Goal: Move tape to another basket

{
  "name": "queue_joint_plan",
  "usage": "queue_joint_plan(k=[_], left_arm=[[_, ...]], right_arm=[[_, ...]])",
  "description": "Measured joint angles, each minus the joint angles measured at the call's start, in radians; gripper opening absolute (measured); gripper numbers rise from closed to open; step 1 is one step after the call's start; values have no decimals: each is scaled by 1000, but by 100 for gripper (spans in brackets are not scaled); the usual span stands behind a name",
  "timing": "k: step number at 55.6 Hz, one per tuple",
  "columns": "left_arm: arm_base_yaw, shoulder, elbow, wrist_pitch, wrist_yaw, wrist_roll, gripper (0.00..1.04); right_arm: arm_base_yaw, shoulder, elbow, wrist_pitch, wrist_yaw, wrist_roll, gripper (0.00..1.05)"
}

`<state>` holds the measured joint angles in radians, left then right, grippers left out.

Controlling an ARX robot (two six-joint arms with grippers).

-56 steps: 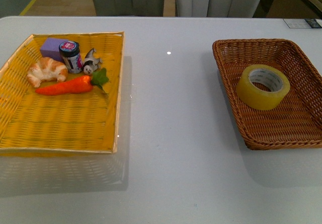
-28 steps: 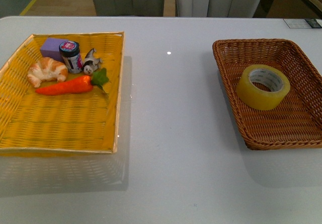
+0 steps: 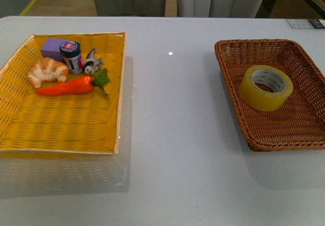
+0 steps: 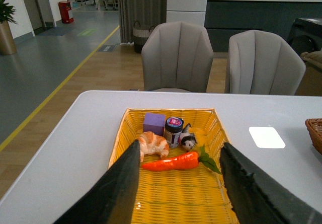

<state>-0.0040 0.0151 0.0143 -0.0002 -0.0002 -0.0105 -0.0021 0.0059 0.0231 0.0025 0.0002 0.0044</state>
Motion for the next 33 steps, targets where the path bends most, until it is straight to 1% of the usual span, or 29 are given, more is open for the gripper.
queue_joint_plan(k=[2,3,7,9,10,12,14,15,18,33], left_arm=[[0,0,0,0,0,0,60],[0,0,0,0,0,0,62],[0,0,0,0,0,0,76],[0,0,0,0,0,0,81],[0,0,0,0,0,0,84],[0,0,0,0,0,0,92],[0,0,0,0,0,0,96],[0,0,0,0,0,2,98],[0,0,0,0,0,2,95],[0,0,0,0,0,2,96]], right_arm=[[0,0,0,0,0,0,75],[0,0,0,0,0,0,77],[0,0,0,0,0,0,91],[0,0,0,0,0,0,96],[0,0,0,0,0,0,97],[0,0,0,0,0,0,96],[0,0,0,0,0,0,95],[0,0,0,0,0,0,95],[0,0,0,0,0,0,96],[0,0,0,0,0,0,96]])
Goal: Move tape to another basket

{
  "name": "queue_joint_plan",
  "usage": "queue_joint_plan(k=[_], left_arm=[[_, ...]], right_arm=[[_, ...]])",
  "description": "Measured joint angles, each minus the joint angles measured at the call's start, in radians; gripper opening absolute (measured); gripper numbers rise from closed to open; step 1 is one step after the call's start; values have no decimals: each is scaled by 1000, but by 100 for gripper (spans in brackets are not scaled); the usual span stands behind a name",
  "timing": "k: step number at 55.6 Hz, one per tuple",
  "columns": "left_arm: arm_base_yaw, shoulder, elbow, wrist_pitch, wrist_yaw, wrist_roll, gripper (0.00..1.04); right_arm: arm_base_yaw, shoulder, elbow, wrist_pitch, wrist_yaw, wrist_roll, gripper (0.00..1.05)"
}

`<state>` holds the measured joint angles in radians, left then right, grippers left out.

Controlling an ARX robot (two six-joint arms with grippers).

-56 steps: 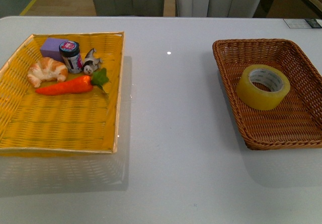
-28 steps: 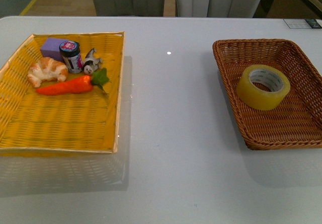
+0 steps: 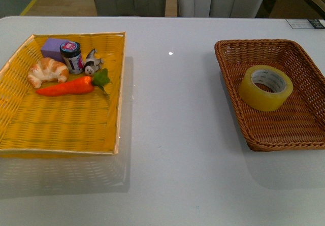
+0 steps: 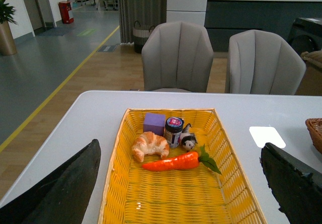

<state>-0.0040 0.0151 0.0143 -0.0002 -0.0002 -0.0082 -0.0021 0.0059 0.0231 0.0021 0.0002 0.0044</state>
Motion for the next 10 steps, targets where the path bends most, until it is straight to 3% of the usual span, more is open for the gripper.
queue_joint_plan(k=[10], left_arm=[[0,0,0,0,0,0,96]], right_arm=[[0,0,0,0,0,0,96]])
